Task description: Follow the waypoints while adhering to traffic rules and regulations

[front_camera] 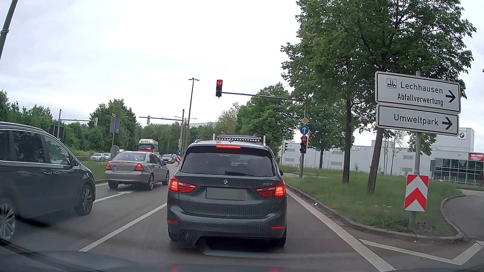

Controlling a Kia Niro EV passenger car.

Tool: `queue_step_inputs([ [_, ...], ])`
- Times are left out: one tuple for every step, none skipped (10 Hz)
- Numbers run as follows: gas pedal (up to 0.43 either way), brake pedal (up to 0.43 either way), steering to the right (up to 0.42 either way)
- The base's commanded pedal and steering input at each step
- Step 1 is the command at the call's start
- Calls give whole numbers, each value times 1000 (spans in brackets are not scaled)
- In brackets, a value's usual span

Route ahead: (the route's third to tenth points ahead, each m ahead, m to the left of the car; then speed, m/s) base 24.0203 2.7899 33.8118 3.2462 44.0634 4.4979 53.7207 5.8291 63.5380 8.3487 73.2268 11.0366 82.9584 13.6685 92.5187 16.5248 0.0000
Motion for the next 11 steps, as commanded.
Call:
queue_step_inputs([
  [0, 238, -11],
  [0, 238, -11],
  [0, 238, -11],
  [0, 238, -11],
  [0, 238, -11],
  [0, 238, -11],
  [0, 238, -11],
  [0, 232, -11],
  [0, 238, -11],
  [0, 232, -11],
  [0, 238, -11],
])
